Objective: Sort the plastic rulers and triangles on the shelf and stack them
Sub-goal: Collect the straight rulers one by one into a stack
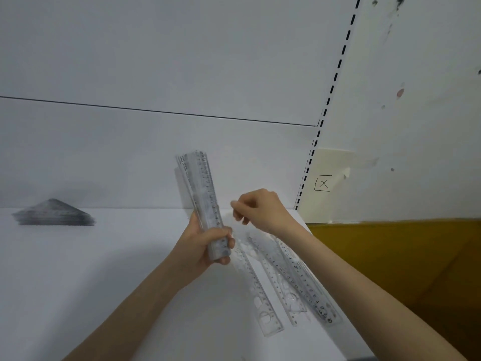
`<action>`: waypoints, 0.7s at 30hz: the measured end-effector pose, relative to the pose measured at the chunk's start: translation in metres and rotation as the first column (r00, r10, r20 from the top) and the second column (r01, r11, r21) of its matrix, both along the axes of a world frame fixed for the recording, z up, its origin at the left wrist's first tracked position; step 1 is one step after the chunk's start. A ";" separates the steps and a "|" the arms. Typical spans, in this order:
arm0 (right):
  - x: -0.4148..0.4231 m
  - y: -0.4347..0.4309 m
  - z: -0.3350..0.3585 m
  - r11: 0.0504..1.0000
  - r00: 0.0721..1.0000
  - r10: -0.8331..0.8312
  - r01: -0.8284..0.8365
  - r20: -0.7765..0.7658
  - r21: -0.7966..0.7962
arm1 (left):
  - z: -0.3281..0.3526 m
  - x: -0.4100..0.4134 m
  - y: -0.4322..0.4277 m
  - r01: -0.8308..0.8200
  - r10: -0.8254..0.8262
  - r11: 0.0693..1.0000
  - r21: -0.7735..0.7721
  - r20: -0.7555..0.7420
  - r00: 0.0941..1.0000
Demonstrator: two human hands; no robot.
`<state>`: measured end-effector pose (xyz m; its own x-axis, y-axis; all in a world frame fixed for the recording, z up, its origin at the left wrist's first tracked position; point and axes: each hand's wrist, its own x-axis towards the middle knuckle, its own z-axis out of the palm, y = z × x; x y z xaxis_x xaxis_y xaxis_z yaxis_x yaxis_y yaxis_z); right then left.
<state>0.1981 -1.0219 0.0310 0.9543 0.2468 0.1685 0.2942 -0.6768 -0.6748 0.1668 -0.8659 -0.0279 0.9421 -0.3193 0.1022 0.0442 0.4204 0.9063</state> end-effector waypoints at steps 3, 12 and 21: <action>0.017 -0.004 -0.025 0.915 0.998 -0.058 0.040 -0.034 -0.401 | -0.003 0.005 0.003 -0.117 0.117 0.993 -0.017 -0.016 0.993; 0.029 0.003 -0.036 0.933 0.972 -0.104 0.022 -0.210 -0.359 | -0.005 0.011 0.007 -0.194 0.194 0.981 -0.019 -0.028 0.981; 0.010 -0.038 0.001 0.925 0.957 0.064 0.050 -0.282 0.378 | -0.002 0.006 0.004 -0.062 0.062 0.998 -0.019 0.001 0.998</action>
<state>0.2085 -1.0602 0.0320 0.9738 0.2256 -0.0273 0.0557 -0.3534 -0.9338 0.1727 -0.8615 -0.0303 0.9597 -0.2587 0.1095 0.0160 0.4392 0.8982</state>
